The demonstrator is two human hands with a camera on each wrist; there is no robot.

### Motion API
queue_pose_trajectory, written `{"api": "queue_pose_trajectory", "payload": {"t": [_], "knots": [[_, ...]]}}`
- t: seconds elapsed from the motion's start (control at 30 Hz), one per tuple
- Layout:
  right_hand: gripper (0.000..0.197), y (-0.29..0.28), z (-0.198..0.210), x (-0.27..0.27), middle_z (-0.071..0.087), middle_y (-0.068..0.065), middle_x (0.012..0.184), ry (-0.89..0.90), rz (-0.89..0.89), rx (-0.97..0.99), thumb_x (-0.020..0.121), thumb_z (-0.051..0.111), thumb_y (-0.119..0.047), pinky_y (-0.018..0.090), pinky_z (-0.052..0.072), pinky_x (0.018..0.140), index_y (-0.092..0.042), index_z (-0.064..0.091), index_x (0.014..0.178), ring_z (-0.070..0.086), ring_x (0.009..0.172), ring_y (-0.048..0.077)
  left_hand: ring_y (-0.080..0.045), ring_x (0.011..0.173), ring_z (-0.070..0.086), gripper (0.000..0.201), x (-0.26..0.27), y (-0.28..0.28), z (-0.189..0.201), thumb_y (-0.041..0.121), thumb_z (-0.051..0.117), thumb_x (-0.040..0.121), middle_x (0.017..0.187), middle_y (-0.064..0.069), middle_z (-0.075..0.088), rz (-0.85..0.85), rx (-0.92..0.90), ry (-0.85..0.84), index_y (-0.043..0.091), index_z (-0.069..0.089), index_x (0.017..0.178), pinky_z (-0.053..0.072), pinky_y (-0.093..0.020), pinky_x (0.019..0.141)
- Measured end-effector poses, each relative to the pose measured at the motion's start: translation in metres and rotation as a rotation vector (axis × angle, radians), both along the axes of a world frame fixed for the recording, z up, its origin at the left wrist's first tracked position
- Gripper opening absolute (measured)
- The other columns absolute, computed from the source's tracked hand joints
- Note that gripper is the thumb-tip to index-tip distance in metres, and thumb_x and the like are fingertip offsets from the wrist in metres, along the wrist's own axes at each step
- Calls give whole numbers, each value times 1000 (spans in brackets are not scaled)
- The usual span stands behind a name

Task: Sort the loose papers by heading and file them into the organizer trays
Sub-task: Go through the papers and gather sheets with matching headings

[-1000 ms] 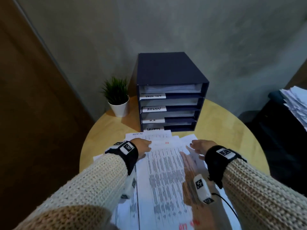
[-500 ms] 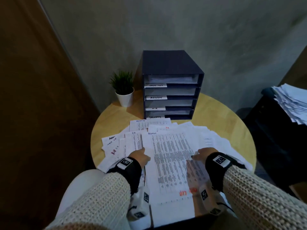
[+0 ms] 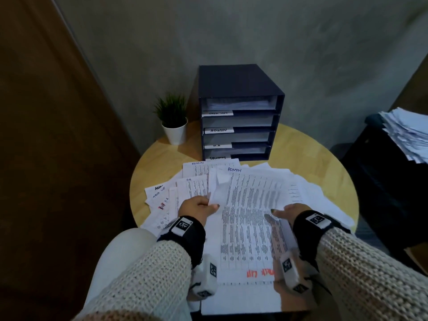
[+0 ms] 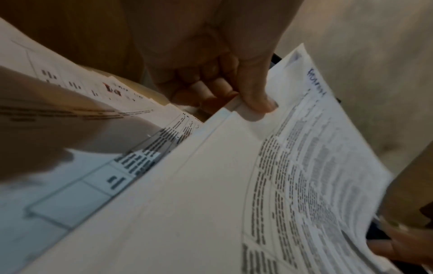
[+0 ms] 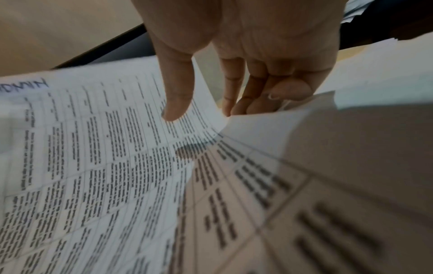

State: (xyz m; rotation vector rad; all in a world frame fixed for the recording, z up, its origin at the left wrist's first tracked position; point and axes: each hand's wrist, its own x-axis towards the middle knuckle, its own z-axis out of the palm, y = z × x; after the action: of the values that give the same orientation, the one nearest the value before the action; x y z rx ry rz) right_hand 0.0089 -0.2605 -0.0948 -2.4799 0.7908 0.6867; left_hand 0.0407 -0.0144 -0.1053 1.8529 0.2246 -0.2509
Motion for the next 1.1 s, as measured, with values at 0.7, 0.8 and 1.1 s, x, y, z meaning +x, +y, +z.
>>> {"api": "queue_pose_trajectory", "payload": {"t": [0.7, 0.8, 1.1], "knots": [[65, -3, -13, -2, 26, 13, 155, 33, -84, -28, 100, 32, -47, 31, 26, 115, -4, 24, 148, 30, 142, 25, -27, 129, 45, 61, -2, -25, -21, 20, 57, 92, 151, -10, 30, -420, 560, 43, 26, 30, 146, 38, -33, 108], [50, -7, -11, 2, 16, 14, 158, -59, -134, -14, 106, 22, -29, 32, 22, 118, -8, 16, 151, 22, 145, 25, -25, 123, 51, 50, -4, -27, -20, 13, 56, 92, 144, -9, 44, -318, 485, -16, 16, 42, 140, 42, -30, 103], [60, -8, -15, 9, 26, 8, 156, -77, -142, -8, 101, 33, -44, 34, 24, 117, -9, 27, 149, 30, 142, 23, -30, 103, 61, 29, -2, -34, -15, 22, 52, 94, 124, -13, 58, -170, 384, -41, 6, 62, 117, 47, -27, 85]]}}
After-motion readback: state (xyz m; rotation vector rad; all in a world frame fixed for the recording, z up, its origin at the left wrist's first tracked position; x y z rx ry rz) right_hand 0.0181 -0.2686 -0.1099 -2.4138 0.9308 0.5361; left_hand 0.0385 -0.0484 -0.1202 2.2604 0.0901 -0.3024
